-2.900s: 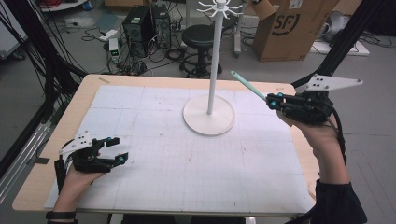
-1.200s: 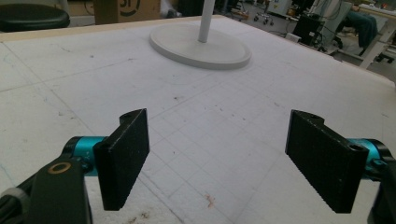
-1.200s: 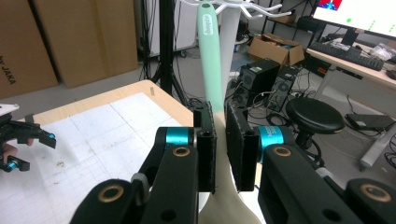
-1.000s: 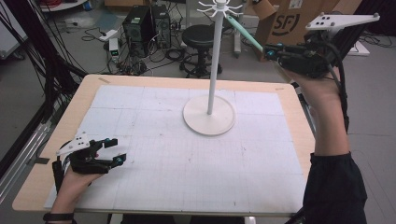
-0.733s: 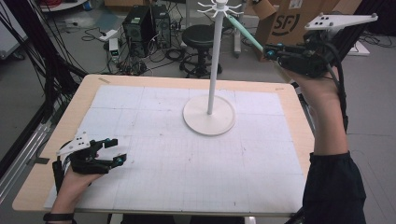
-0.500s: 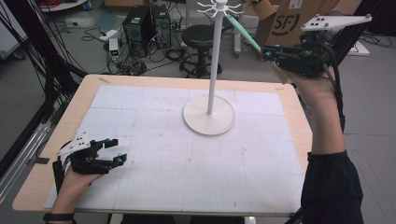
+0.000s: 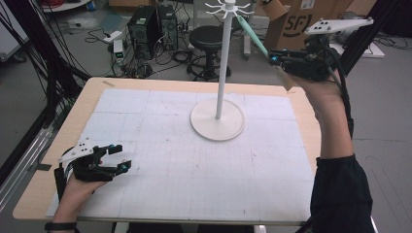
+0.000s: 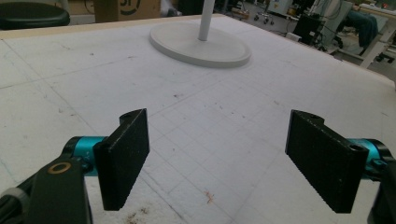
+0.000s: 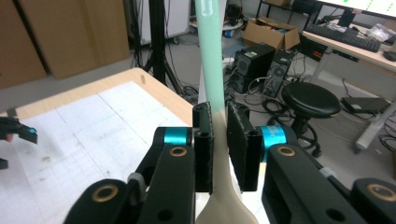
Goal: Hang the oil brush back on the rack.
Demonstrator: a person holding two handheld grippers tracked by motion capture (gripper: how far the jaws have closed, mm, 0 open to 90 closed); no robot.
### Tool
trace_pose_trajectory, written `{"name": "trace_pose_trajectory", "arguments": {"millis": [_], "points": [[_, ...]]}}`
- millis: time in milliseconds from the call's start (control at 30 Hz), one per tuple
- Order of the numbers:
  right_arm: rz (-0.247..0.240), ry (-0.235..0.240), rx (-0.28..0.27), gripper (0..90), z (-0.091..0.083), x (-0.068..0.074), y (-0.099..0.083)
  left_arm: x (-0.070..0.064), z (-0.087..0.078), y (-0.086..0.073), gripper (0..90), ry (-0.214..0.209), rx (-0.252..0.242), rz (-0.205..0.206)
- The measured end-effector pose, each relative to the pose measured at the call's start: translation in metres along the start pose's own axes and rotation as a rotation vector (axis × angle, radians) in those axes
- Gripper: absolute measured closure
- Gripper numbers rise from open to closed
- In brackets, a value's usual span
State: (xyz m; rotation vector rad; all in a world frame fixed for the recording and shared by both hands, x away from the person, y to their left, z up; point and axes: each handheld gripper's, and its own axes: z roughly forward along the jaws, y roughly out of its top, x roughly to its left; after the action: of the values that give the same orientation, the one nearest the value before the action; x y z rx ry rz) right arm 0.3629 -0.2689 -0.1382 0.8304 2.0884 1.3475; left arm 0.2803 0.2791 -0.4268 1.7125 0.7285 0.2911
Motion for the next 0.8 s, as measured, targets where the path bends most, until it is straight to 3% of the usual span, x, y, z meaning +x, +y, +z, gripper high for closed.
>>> {"name": "trace_pose_trajectory", "arguments": {"millis": [200, 367, 533, 800], "points": [[-0.009, 0.032, -0.020, 55.5, -0.001, 0.002, -0.013, 0.001, 0.000, 0.000, 22.2, -0.001, -0.009, -0.005], [-0.019, 0.113, -0.031, 43.4, -0.004, 0.003, -0.039, 0.002, 0.000, 0.001, 22.1, 0.002, -0.012, -0.008], [-0.007, 0.169, -0.022, 37.2, -0.010, 0.007, -0.084, 0.003, -0.001, 0.001, 21.9, 0.005, -0.016, -0.004], [0.021, 0.195, -0.001, 30.0, -0.010, 0.015, -0.165, 0.002, 0.001, 0.001, 21.7, 0.013, -0.008, 0.000]]}}
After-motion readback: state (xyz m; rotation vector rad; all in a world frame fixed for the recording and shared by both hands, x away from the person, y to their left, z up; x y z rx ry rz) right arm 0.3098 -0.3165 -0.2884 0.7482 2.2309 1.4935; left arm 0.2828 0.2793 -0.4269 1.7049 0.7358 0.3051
